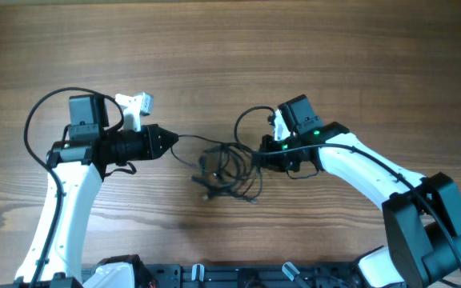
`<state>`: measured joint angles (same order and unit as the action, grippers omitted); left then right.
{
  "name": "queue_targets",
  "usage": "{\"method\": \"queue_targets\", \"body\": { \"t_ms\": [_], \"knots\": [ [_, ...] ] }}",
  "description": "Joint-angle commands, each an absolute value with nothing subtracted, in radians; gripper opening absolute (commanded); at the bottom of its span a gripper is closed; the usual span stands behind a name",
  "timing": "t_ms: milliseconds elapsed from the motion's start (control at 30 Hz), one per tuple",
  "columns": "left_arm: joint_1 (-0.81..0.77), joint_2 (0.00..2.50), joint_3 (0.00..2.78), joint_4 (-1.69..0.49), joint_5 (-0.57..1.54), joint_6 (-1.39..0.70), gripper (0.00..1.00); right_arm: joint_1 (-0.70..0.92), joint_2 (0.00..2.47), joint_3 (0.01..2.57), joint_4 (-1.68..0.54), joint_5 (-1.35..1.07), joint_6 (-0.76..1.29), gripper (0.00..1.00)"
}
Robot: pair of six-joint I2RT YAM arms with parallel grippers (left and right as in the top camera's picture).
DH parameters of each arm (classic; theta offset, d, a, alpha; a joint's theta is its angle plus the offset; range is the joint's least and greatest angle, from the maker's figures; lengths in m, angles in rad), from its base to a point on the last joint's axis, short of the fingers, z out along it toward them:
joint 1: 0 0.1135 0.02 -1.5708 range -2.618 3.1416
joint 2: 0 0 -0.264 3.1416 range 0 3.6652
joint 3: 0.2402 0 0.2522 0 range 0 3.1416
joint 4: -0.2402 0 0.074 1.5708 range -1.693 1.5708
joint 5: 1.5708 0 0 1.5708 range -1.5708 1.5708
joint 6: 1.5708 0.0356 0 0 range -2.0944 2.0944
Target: Untangle cables
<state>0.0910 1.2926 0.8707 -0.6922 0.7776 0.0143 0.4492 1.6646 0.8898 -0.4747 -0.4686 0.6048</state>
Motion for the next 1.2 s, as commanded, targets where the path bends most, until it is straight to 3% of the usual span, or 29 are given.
{"method": "queue_targets", "body": {
  "t_ms": [0, 267, 467, 600, 767, 933, 1067, 1167],
  "knots": [
    [0.103, 1.266, 0.879, -0.693, 0.789, 0.018, 0.04, 0.444, 1.659, 0.888, -0.530, -0.225, 0.635, 0.14],
    [0.103, 1.266, 0.879, -0.695, 0.881, 0.019, 0.04, 0.444, 1.659, 0.888, -0.561, -0.158, 0.651, 0.14],
    [0.103, 1.264, 0.879, -0.679, 1.034, 0.023, 0.04, 0.444, 1.657, 0.909, -0.573, -0.180, 0.540, 0.15],
    [0.129, 1.225, 0.907, -0.635, 1.058, 0.022, 0.04, 0.443, 1.653, 0.941, -0.635, -0.119, 0.554, 0.05],
    [0.280, 1.135, 0.981, -0.583, 1.048, -0.068, 0.04, 0.408, 1.652, 0.948, -0.670, -0.101, 0.611, 0.04],
    [0.505, 1.055, 0.992, -0.420, 1.052, -0.387, 0.04, 0.361, 1.652, 0.948, -0.682, -0.118, 0.627, 0.04],
    [0.520, 1.026, 0.992, -0.441, 1.069, -0.415, 0.04, 0.358, 1.652, 0.948, -0.627, -0.262, 0.542, 0.05],
    [0.438, 1.040, 0.991, -0.541, 1.051, -0.309, 0.04, 0.361, 1.652, 0.948, -0.552, -0.511, 0.405, 0.18]
  ]
}}
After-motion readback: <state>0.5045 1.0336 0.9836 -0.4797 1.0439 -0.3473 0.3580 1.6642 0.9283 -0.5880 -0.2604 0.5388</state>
